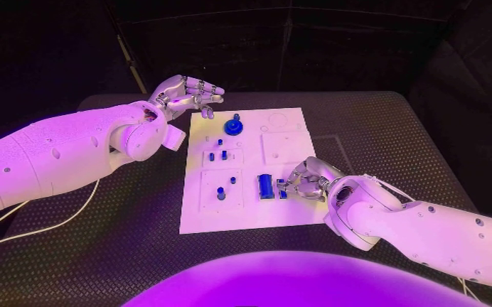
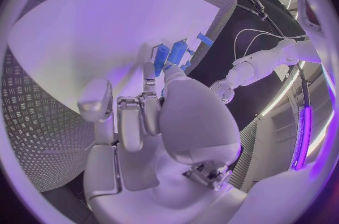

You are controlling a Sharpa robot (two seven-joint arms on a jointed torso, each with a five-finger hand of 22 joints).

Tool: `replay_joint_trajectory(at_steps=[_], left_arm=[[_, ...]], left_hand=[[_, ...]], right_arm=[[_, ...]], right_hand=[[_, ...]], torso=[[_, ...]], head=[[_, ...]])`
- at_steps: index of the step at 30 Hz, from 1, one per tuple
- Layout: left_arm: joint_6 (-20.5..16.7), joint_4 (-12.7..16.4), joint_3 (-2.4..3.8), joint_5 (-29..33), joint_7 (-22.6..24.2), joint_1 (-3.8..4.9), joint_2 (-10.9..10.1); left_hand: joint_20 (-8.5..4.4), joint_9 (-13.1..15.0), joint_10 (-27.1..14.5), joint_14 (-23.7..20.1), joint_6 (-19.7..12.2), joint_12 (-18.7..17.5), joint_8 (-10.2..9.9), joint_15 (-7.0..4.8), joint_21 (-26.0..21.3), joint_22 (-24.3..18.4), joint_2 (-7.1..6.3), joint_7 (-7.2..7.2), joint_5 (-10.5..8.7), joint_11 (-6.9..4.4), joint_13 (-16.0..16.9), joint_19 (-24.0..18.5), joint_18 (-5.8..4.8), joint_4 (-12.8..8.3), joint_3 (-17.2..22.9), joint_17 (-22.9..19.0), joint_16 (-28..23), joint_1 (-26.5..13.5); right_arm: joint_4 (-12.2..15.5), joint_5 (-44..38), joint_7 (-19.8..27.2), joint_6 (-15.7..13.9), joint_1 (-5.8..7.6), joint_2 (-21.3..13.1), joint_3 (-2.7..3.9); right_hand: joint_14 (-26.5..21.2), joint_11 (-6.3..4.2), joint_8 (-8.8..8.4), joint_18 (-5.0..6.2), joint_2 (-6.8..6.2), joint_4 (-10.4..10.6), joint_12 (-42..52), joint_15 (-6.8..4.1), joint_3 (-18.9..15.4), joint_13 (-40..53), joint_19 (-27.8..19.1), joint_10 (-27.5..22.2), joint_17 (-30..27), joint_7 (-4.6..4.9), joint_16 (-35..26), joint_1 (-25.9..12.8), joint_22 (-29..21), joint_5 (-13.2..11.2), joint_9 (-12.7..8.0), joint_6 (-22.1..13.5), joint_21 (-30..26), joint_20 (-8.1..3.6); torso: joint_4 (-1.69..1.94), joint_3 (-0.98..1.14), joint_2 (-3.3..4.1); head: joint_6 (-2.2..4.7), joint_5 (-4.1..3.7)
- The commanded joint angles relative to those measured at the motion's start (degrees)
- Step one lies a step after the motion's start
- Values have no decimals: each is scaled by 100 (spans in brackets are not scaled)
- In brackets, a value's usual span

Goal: Assemble the parts on the task board

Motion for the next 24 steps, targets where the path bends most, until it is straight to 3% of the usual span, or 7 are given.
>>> replay_joint_trajectory(at_steps=[1,17,24], left_arm=[[80,1,5,23,-20,10,6],[80,2,5,23,-22,10,6],[80,2,5,23,-22,10,4]], left_hand=[[12,-4,-28,42,-8,30,-14,13,-34,-7,4,11,-2,-9,-9,40,79,27,7,-8,-16,-53],[12,-4,-28,42,-8,30,-14,13,-34,-7,4,11,-2,-9,-9,40,79,27,7,-8,-16,-53],[13,-5,-34,40,-15,31,-17,15,-39,-11,-1,15,-3,-6,-9,41,78,30,4,-8,-19,-60]], right_arm=[[-1,-94,-40,131,8,11,1],[-46,-195,-56,245,9,27,1],[-19,-199,-4,91,9,22,1]], right_hand=[[558,14,-36,-68,-37,4,-41,-41,-43,291,-17,4,1239,33,15,-28,-8,-53,-1,-2,-12,-12],[553,34,-46,-63,-100,47,-72,-24,-268,277,-44,-13,1217,54,3,-231,-42,-235,63,3,-42,-1],[553,41,-66,-61,-11,60,-71,-15,-669,296,-45,-8,1219,55,2,-718,-42,-1019,142,11,-51,14]], torso=[[-1,-2,-3],[-2,1,-2],[-4,2,-2]], head=[[0,4],[0,10],[0,8]])
